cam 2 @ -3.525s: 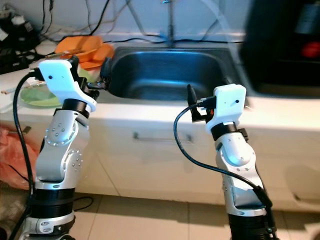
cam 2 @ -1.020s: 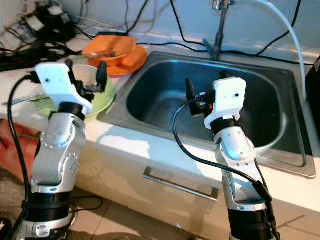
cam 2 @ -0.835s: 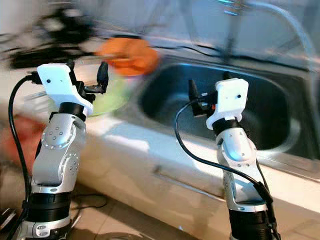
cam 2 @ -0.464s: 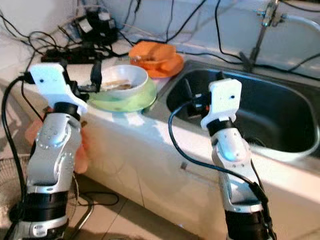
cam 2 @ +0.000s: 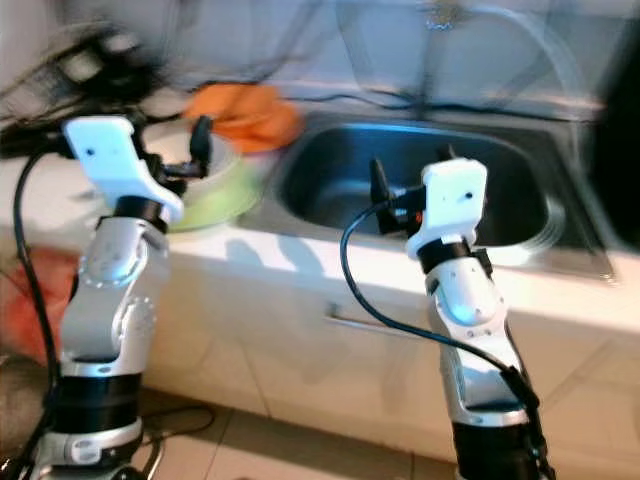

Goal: Kitchen organization

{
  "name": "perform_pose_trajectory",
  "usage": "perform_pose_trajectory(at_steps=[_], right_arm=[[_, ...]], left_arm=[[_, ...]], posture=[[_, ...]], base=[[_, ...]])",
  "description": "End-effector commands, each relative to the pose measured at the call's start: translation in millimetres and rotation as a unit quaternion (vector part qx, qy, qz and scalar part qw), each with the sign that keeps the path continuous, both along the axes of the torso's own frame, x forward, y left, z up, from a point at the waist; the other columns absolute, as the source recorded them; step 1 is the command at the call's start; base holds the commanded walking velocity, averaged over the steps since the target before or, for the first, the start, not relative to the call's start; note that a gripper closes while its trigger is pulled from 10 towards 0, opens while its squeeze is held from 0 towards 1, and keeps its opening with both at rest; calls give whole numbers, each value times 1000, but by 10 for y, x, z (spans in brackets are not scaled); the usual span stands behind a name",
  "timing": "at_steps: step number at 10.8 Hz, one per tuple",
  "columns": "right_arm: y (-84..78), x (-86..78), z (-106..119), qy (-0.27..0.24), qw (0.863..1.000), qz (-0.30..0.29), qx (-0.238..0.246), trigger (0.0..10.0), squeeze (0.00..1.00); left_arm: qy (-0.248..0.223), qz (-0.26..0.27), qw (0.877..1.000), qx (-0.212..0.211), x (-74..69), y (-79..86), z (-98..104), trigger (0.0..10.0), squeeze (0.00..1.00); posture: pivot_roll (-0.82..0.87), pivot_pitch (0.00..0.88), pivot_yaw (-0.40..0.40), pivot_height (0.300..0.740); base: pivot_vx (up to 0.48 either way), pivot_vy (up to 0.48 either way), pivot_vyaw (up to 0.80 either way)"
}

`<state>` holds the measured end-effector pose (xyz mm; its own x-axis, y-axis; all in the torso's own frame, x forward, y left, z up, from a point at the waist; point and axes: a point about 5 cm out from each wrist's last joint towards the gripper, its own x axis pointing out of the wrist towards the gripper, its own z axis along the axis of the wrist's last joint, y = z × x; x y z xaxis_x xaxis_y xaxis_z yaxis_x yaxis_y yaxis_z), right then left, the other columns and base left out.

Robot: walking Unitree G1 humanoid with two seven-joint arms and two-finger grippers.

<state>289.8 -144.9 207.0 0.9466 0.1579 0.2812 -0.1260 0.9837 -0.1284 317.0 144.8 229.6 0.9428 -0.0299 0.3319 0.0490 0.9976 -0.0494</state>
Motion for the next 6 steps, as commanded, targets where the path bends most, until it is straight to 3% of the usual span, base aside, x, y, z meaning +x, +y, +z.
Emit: perform_pose_trajectory(at_steps=[1, 6], right_arm=[[13, -4, 10, -2, 1000, 0, 4, 10000, 0], [17, -11, -2, -1, 1000, 2, 1, 10000, 0]], left_arm=[[1, 5, 1000, 1, 6, 32, 1, 10000, 0], [-2, 7, 1000, -2, 9, 17, 7, 10000, 0]], posture=[[92, 0, 51, 740], [92, 0, 50, 740]], base=[[0, 0, 0], [0, 0, 0]])
